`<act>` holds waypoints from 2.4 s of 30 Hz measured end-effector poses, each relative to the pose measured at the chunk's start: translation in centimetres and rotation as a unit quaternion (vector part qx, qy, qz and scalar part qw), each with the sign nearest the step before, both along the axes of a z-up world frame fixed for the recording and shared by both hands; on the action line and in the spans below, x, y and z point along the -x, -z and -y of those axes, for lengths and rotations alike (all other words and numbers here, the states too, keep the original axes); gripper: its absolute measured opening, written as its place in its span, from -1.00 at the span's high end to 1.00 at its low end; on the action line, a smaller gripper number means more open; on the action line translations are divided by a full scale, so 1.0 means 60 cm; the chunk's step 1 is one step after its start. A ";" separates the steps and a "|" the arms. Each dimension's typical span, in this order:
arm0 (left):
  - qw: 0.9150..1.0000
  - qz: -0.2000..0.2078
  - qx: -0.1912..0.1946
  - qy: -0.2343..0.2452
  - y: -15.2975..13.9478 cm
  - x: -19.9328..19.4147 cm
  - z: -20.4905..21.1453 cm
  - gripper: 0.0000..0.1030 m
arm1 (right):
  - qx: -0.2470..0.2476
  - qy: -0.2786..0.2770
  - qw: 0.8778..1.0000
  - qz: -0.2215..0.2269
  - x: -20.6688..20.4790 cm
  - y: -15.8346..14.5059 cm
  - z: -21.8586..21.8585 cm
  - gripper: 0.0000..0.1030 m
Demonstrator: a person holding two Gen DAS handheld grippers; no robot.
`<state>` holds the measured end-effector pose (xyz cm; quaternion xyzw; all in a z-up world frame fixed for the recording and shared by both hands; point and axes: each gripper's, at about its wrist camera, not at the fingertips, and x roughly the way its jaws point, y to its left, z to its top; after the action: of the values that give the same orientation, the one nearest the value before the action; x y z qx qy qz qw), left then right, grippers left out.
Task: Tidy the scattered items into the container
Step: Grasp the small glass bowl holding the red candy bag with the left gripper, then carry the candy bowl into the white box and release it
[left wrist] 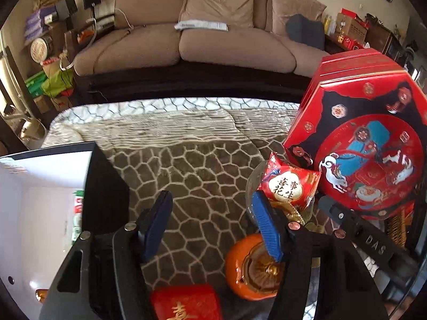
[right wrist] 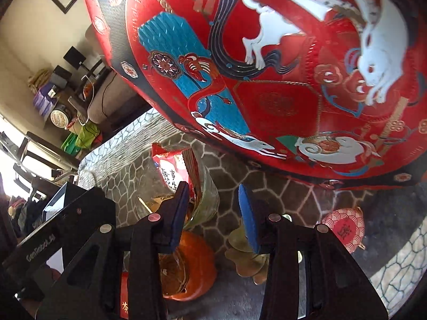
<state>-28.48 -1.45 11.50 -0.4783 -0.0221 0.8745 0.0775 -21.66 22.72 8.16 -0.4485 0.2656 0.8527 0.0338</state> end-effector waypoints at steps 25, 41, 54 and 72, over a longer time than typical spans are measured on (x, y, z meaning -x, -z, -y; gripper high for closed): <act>0.997 0.031 -0.063 0.036 -0.010 -0.014 -0.036 0.84 | 0.019 -0.027 0.999 -0.027 -0.003 -0.059 0.074 0.72; 0.994 -0.015 -0.093 -0.062 -0.170 -0.124 0.297 0.83 | 0.001 -0.181 0.982 -0.058 0.006 -0.211 0.409 0.72; 0.984 0.058 -0.101 -0.137 0.023 -0.060 0.518 0.82 | 0.014 -0.236 0.969 0.067 0.147 -0.007 0.615 0.72; 0.981 0.057 -0.112 -0.145 0.030 -0.070 0.531 0.44 | -0.057 -0.260 0.963 0.031 0.092 -0.081 0.560 0.18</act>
<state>-24.27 -33.30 9.68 -0.5077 -0.1931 0.8396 0.0017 -27.17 -10.91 13.02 -0.5259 0.0894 0.8314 -0.1554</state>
